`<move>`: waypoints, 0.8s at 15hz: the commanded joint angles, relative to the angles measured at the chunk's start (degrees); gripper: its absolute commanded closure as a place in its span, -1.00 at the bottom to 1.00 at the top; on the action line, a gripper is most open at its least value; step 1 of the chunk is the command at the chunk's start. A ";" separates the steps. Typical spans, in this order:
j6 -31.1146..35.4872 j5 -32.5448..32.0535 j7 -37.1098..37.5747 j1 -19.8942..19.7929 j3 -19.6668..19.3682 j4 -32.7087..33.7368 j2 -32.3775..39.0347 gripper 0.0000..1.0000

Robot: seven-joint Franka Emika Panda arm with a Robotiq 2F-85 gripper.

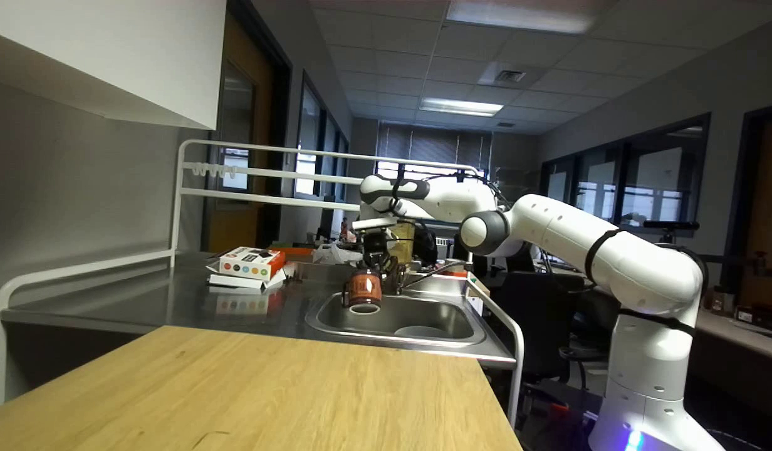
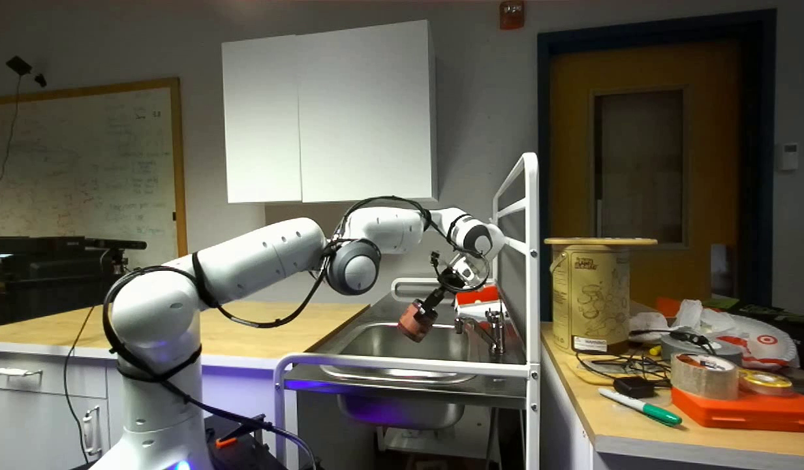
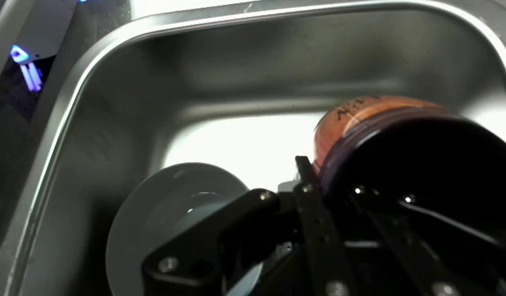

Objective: Place the brown mug in the sink

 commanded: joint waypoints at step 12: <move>8.30 -7.06 22.64 2.13 -4.39 0.74 0.37 0.95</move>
